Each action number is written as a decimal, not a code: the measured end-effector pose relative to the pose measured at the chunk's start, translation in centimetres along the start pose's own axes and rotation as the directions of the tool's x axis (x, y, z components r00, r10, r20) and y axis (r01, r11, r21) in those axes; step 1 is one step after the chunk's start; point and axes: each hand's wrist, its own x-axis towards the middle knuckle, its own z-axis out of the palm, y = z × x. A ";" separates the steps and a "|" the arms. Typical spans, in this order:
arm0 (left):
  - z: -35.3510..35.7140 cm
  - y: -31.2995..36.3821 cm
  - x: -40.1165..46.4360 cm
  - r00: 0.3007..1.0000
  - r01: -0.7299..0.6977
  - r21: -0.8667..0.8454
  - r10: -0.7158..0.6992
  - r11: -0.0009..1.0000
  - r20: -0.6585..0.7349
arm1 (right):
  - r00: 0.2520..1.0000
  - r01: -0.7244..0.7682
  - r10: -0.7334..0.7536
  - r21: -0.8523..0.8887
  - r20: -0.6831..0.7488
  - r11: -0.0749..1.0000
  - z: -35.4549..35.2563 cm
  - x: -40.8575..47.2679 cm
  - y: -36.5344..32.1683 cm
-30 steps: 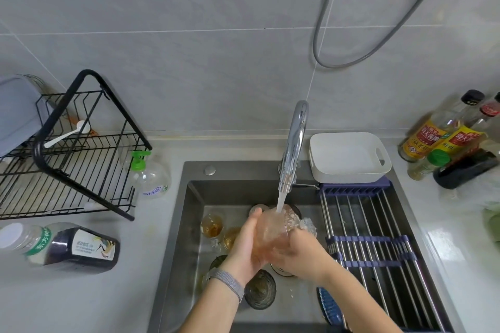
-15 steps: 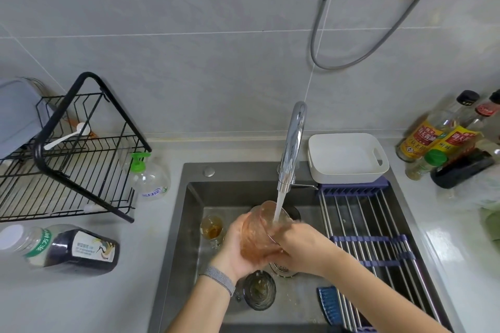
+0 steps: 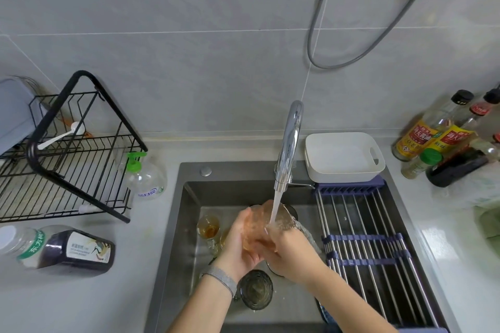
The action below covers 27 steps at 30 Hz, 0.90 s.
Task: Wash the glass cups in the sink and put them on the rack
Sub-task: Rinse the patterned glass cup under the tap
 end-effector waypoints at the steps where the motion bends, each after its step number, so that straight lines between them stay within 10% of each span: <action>1: -0.1 0.2 0.1 1.000 0.015 -0.016 -0.015 1.000 0.005 | 0.993 0.117 -0.119 -0.092 -0.016 0.989 0.1 -0.3 1.0; 6: -0.2 -0.2 0.6 0.999 0.026 -0.067 -0.024 0.997 0.027 | 0.975 0.196 -0.211 -0.174 -0.069 0.965 -0.4 -0.2 2.1; 11: 0.2 -1.1 0.4 0.997 -0.074 -0.014 0.075 0.997 0.031 | 0.919 -0.298 0.327 0.157 -0.218 0.942 1.2 0.5 -0.4; 19: -0.3 0.3 0.5 0.994 -0.038 0.015 0.036 0.999 0.104 | 0.863 0.452 -0.489 -0.239 -0.126 0.859 0.6 -0.6 4.7; 23: -0.3 0.5 0.2 0.998 0.025 0.048 -0.029 0.999 0.064 | 0.797 0.551 -0.603 -0.369 -0.032 0.749 0.3 -0.3 5.1; 27: -0.7 0.4 0.2 1.000 0.002 0.034 -0.003 0.999 0.018 | 0.896 0.384 -0.427 -0.272 -0.120 0.882 1.3 -0.9 3.2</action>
